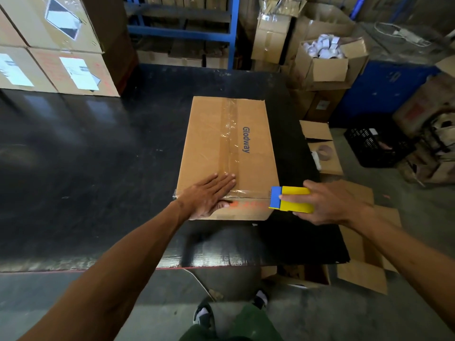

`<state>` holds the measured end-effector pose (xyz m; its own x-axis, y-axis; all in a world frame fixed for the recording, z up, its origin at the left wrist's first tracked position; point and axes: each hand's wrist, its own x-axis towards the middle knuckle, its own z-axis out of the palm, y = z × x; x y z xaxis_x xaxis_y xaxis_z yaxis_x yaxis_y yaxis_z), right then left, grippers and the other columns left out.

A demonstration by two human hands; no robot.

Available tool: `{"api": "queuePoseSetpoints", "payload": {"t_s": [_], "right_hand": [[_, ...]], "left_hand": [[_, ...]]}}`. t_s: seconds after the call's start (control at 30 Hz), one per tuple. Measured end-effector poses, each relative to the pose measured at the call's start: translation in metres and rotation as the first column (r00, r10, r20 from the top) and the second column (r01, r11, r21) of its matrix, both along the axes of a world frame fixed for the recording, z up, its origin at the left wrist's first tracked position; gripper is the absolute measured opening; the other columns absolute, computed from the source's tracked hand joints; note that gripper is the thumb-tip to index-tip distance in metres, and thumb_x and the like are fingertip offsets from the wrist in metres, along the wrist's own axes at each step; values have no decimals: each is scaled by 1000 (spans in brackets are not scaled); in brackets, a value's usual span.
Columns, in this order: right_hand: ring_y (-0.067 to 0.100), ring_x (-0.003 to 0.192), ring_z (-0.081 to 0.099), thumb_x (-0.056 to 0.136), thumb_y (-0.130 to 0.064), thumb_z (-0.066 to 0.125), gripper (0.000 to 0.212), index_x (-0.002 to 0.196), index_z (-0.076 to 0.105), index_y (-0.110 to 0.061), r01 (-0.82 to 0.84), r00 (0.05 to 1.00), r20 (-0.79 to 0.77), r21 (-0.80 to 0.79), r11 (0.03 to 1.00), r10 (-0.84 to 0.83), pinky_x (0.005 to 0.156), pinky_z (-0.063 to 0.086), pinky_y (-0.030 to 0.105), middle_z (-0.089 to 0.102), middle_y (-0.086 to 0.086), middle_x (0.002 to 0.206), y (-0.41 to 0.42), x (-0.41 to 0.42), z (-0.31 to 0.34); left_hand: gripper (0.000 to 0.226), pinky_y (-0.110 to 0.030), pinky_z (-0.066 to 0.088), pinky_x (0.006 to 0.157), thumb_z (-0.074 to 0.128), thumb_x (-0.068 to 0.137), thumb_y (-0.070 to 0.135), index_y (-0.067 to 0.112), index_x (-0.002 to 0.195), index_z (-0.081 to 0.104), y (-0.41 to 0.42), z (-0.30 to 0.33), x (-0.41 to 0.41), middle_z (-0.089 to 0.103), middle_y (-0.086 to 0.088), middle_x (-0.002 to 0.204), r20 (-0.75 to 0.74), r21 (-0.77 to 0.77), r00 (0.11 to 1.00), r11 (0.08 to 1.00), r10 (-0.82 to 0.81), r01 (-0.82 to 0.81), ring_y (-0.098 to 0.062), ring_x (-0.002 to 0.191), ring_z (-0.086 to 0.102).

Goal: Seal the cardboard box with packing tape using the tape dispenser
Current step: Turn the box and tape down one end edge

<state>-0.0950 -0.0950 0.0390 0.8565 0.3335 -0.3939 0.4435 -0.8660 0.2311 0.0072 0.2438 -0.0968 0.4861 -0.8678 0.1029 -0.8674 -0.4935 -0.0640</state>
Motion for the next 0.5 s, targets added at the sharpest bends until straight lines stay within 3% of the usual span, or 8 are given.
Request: {"api": "queuePoseSetpoints", "payload": {"t_s": [0.17,0.3,0.43,0.5], "right_hand": [[11,78,39,93,-61,45,65,148,12,-54,-55,998,35,70,996,53,62,28,24,43,1,115,-9,4,-7],[14,83,47,91,-62,46,60,146,22,-56,-100,992,85,119,988,90,66,32,28,46,2,115,-15,10,-14],[17,74,48,88,-63,49,59,144,29,-55,-139,985,125,200,970,115,62,36,30,49,2,105,-28,12,-27],[17,70,47,86,-68,41,60,143,27,-57,-140,986,128,239,961,111,59,36,29,49,2,101,-33,12,-30]], "left_hand": [[82,-51,26,121,10,102,62,3,154,33,-34,17,-10,43,-25,151,24,-17,1000,1000,10,-9,-40,140,40],[78,-51,19,123,15,103,58,1,154,30,-86,17,-6,29,-25,160,48,-26,997,998,-60,61,-39,150,24],[75,-49,29,120,5,105,52,1,155,30,-103,7,-9,29,-18,161,-2,8,1000,1000,-12,12,-32,150,26],[74,-47,30,119,8,106,52,2,155,30,-101,5,-9,29,-17,162,-11,8,1000,1000,-4,4,-31,151,26]]}}
